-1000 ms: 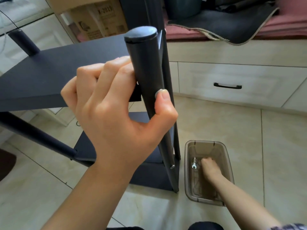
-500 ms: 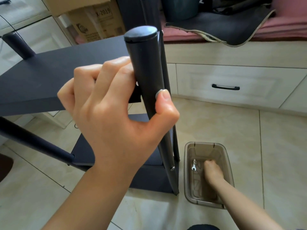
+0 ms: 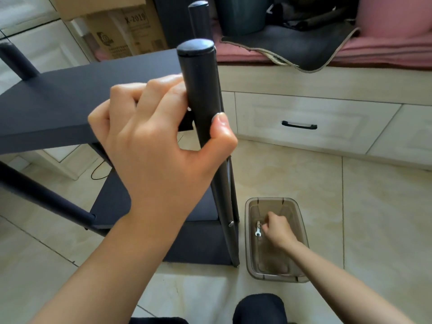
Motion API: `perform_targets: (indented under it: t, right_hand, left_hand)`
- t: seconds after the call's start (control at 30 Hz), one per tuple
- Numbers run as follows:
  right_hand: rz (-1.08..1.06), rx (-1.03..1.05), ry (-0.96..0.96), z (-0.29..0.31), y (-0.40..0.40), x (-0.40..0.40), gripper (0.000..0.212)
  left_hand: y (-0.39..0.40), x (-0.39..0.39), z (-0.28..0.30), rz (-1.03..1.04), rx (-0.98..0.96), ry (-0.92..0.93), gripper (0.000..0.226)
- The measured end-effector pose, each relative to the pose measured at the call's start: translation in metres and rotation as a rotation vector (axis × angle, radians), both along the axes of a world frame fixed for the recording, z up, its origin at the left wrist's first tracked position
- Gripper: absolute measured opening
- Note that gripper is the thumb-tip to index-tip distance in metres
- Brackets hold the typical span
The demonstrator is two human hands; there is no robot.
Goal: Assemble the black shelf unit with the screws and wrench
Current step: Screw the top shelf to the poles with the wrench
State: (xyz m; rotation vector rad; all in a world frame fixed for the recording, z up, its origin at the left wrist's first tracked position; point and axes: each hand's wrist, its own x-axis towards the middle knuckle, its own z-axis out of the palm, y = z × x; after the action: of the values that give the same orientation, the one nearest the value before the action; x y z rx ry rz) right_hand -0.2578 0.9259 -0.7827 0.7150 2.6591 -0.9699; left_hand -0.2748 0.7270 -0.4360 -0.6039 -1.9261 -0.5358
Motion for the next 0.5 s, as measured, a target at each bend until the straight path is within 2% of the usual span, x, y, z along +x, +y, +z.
perform_targets:
  t: [0.1, 0.27, 0.4, 0.5]
  right_hand:
    - [-0.094, -0.175, 0.192, 0.039, -0.01, 0.011, 0.015]
    - [-0.282, -0.68, 0.552, 0.13, -0.042, 0.029, 0.033]
    - [-0.225, -0.76, 0.782, 0.197, -0.069, 0.039, 0.039]
    - [-0.113, -0.714, 0.914, 0.233, -0.083, 0.036, 0.037]
  left_hand:
    - [0.013, 0.017, 0.006, 0.014, 0.001, -0.066, 0.027]
    - [0.021, 0.031, 0.017, 0.004, 0.0, -0.198, 0.03]
    - [0.02, 0.04, 0.025, -0.006, -0.032, -0.326, 0.037]
    - [0.016, 0.042, 0.038, -0.012, -0.166, -0.429, 0.041]
